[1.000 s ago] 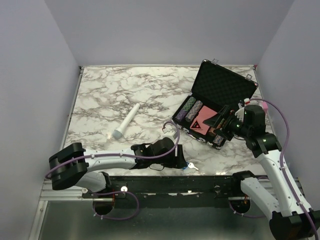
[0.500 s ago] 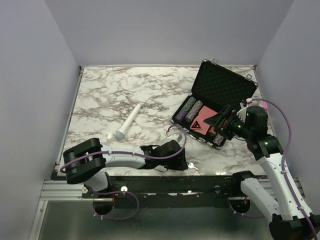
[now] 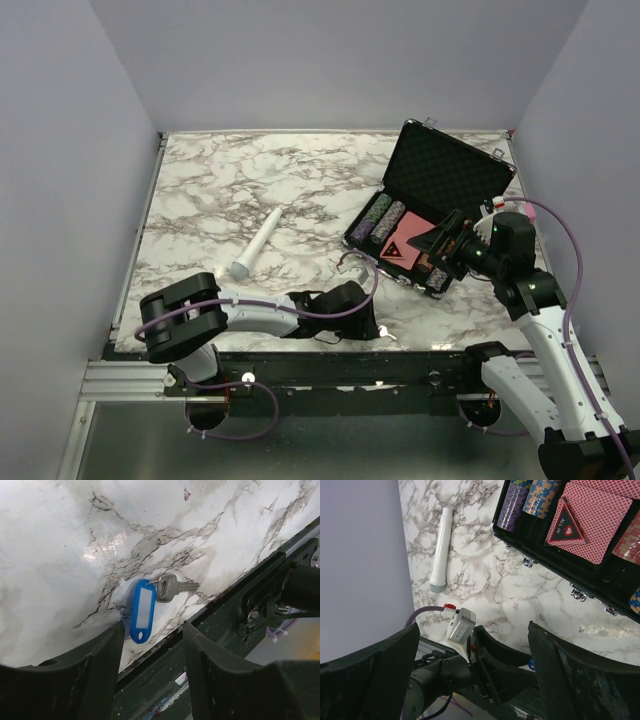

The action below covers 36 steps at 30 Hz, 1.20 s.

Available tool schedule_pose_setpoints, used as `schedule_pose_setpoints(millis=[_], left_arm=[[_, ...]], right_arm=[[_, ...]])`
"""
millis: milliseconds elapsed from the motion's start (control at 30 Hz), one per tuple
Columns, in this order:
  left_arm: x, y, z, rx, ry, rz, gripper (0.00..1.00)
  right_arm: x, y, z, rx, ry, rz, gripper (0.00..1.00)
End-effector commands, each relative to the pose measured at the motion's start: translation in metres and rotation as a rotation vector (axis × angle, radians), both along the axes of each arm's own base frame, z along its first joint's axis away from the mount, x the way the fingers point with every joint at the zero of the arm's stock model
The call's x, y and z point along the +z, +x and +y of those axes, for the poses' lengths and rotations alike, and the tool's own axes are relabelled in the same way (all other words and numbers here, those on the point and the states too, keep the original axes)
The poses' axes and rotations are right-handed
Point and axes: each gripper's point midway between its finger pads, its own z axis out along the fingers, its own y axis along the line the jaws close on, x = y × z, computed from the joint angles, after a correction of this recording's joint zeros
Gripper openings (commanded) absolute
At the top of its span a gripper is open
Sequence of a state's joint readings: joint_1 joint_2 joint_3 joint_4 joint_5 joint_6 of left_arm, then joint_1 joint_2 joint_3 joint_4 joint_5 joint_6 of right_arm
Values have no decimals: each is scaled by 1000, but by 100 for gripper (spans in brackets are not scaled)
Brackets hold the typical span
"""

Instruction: Remove the keys from the keyring

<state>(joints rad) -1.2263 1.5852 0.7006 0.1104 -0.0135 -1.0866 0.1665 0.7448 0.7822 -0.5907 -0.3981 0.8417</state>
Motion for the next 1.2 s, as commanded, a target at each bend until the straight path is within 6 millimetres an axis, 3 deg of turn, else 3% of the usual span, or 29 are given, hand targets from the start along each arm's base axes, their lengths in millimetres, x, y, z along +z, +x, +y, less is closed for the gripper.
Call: schedule_pose_setpoints(millis=[0, 567, 733, 900, 1167], left_arm=[[1, -6, -14, -26, -32, 28, 57], [-2, -8, -19, -49, -38, 37, 32], [0, -8, -20, -63, -45, 28, 12], [4, -8, -20, -67, -50, 21, 0], [30, -7, -11, -46, -30, 17, 0]], right_arm=[[4, -1, 2, 7, 11, -14, 96], [2, -1, 1, 4, 8, -5, 96], [2, -2, 3, 12, 12, -5, 96], [2, -3, 5, 25, 18, -6, 96], [16, -11, 28, 160, 142, -74, 96]])
